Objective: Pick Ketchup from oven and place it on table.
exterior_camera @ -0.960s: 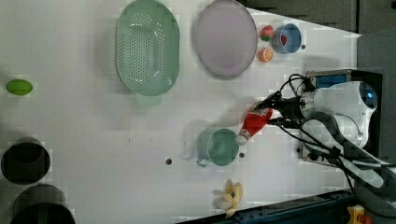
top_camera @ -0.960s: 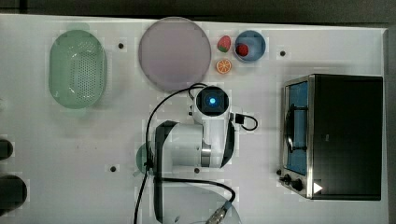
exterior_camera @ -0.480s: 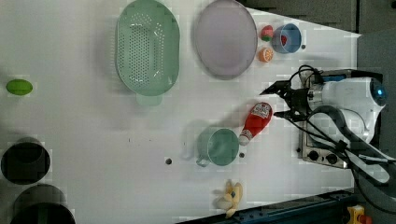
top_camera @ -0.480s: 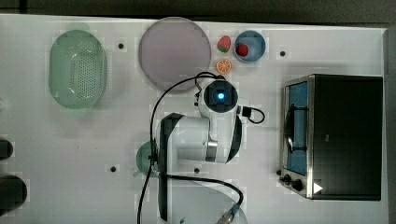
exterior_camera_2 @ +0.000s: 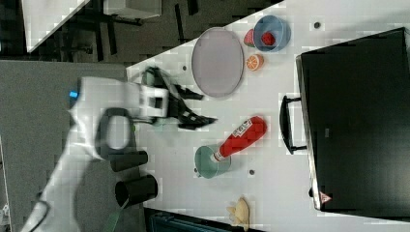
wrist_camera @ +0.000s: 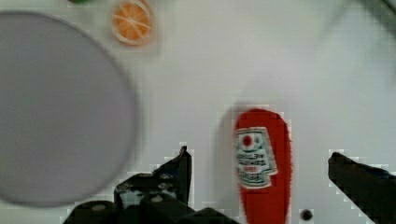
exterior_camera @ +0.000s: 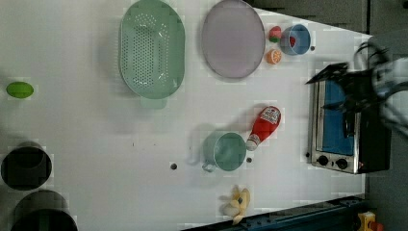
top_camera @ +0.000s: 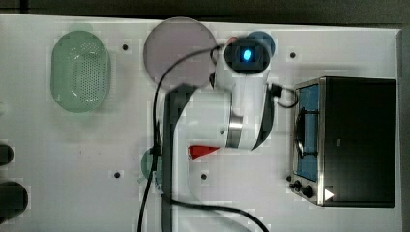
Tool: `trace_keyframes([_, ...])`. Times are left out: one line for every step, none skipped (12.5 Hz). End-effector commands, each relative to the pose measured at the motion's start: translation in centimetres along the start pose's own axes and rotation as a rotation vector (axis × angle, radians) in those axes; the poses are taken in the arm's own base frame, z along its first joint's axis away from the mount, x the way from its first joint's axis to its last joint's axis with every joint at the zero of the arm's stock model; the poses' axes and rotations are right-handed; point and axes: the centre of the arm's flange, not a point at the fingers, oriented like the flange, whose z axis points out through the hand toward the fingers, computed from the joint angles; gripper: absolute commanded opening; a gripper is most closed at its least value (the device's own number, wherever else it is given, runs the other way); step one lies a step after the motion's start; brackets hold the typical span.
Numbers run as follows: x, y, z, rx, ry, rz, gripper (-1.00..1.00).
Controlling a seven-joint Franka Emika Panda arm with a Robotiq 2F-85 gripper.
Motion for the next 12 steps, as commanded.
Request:
trace_keyframes([-1.1, 0.4, -15.1, 0.142, 0.075, 0.013, 1.0])
trace_keyframes([-1.5, 0.6, -17.5, 0.143, 0.076, 0.008, 1.0])
trace_keyframes([-1.6, 0.8, -18.1, 0.134, 0.068, 0.007, 1.0])
trace_keyframes([-1.7, 1.2, -18.9, 0.133, 0.066, 0.01, 1.0])
trace_keyframes([-1.7, 1.2, -18.7, 0.131, 0.064, 0.01, 1.0])
trace_keyframes([-1.6, 1.1, -18.4, 0.126, 0.061, 0.01, 1.0])
trace_keyframes([-1.6, 1.0, -18.2, 0.123, 0.059, 0.01, 1.0])
trace_keyframes([-1.6, 1.0, -18.1, 0.121, 0.058, 0.01, 1.0])
trace_keyframes([-1.5, 0.9, -17.9, 0.119, 0.057, 0.01, 1.0])
trace_keyframes([-1.5, 0.9, -17.8, 0.118, 0.056, 0.01, 1.0])
trace_keyframes([-1.5, 0.8, -17.7, 0.116, 0.055, 0.009, 1.0])
trace_keyframes([-1.5, 0.8, -17.7, 0.115, 0.055, 0.01, 1.0])
